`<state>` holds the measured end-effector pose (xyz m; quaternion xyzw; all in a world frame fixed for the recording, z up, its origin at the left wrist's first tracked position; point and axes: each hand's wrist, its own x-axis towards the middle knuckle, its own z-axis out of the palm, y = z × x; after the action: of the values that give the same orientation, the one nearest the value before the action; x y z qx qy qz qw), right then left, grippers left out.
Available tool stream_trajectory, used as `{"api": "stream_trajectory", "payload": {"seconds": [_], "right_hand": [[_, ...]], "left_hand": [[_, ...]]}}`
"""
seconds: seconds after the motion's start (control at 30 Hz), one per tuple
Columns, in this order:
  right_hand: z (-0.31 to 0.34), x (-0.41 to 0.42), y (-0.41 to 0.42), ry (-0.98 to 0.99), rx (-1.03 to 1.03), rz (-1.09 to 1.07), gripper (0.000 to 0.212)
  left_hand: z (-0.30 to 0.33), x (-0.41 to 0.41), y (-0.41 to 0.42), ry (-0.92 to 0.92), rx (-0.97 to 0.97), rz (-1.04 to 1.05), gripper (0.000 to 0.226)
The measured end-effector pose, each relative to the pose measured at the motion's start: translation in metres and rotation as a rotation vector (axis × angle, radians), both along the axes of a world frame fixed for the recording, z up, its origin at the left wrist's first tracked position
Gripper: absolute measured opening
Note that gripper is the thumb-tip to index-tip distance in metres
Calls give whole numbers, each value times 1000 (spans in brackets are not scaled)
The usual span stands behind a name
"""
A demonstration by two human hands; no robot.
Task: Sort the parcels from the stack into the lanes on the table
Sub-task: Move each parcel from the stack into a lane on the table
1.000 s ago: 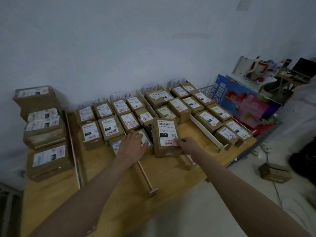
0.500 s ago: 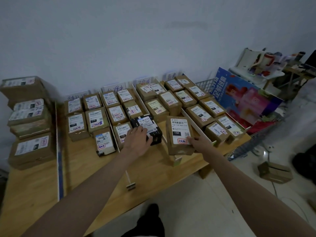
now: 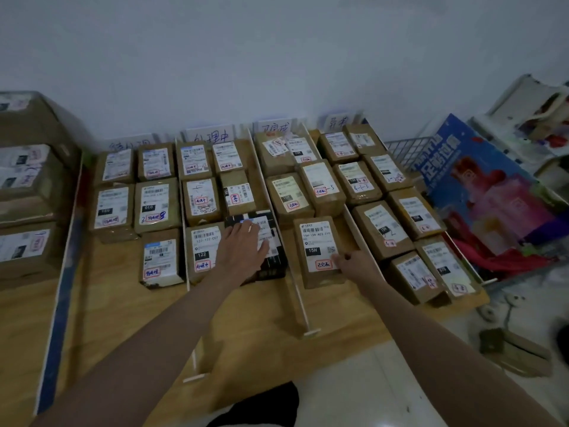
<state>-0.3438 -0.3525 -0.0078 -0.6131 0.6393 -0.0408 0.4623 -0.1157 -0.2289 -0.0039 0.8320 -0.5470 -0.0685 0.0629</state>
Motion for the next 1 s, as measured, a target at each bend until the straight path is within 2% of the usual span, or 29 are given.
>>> {"api": "stream_trajectory", "payload": {"seconds": [0.3, 0.57, 0.73, 0.87, 1.0], "right_hand": [[-52, 32, -49, 39, 116, 129, 25], [-71, 50, -62, 97, 117, 187, 33], [-65, 58, -61, 142, 43, 230, 43], [-46, 65, -61, 148, -168, 253, 47], [-12, 72, -47, 166, -551, 395, 41]], "left_hand": [[-21, 23, -38, -6, 50, 68, 46], [-32, 23, -37, -8, 84, 83, 49], [-32, 20, -32, 5, 70, 85, 50], [-30, 21, -26, 2, 84, 89, 51], [-20, 23, -20, -33, 94, 75, 55]]}}
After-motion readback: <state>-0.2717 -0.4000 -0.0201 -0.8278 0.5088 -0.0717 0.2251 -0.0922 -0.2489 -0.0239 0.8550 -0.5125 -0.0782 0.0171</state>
